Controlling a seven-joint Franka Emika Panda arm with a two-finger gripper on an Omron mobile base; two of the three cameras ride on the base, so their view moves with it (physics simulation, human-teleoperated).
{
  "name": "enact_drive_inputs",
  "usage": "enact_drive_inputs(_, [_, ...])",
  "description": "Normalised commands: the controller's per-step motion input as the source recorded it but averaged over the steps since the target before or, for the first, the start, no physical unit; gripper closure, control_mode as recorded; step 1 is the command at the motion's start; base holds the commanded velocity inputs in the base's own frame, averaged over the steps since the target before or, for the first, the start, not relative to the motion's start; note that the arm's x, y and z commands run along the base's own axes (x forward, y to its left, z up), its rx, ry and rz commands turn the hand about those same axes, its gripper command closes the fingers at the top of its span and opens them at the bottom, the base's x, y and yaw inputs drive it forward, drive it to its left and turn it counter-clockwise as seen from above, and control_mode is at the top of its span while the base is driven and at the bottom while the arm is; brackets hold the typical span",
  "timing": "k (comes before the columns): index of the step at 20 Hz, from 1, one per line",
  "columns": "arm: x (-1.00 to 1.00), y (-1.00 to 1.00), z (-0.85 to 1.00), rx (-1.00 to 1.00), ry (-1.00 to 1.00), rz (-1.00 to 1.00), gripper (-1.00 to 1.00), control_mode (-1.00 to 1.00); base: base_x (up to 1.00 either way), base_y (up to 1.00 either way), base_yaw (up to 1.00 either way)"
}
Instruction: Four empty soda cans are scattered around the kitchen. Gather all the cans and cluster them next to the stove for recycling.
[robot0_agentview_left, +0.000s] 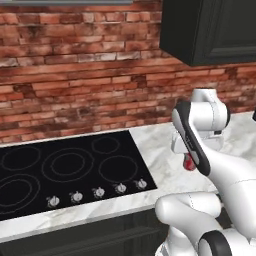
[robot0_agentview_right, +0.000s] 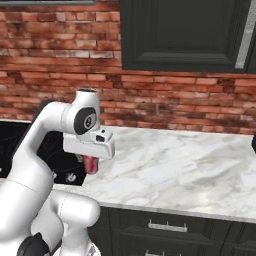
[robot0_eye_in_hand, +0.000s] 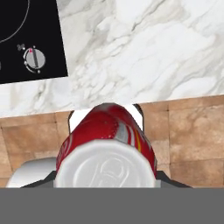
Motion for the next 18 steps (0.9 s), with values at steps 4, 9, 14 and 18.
enact_drive_inputs(4, [0.00,0.00,0.00,0.00,0.00,0.00,1.00,1.00,0.37,0.17,-0.08])
enact_drive_inputs(9, [0.00,0.00,0.00,0.00,0.00,0.00,1.00,1.00,0.42,0.13,0.09])
enact_drive_inputs(14, [0.00,0.00,0.00,0.00,0.00,0.00,1.00,1.00,0.55,0.26,0.21])
enact_drive_inputs(18, [0.00,0.00,0.00,0.00,0.00,0.00,1.00,1.00,0.56,0.19,0.06])
